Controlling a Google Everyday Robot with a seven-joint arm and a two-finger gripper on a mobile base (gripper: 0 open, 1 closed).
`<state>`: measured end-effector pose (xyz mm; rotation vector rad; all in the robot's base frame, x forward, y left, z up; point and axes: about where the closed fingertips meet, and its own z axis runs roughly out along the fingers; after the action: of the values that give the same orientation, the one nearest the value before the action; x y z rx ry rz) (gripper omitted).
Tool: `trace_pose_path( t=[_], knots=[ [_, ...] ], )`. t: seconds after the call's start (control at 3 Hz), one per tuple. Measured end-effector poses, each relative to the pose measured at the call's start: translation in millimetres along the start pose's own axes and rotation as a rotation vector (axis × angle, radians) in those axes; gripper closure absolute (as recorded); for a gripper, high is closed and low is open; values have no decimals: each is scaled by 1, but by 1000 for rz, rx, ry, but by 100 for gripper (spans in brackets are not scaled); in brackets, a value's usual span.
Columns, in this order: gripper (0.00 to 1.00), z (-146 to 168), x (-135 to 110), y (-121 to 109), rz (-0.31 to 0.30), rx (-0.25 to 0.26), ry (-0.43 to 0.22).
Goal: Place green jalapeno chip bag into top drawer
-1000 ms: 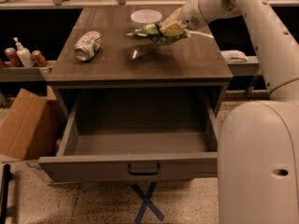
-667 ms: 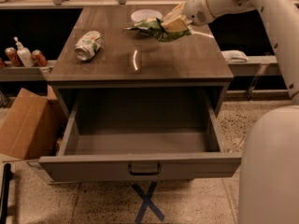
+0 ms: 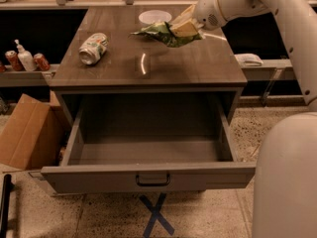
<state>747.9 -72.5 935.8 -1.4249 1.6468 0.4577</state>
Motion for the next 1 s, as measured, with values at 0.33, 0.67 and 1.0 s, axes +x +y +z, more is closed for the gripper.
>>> trace_pose_path(
  t=[0.33, 0.67, 1.0],
  knots=[
    [100, -7, -6, 34, -45, -74, -29],
    [100, -29, -26, 78, -90, -101, -105],
    [100, -25, -24, 131, -87, -197, -151]
  ],
)
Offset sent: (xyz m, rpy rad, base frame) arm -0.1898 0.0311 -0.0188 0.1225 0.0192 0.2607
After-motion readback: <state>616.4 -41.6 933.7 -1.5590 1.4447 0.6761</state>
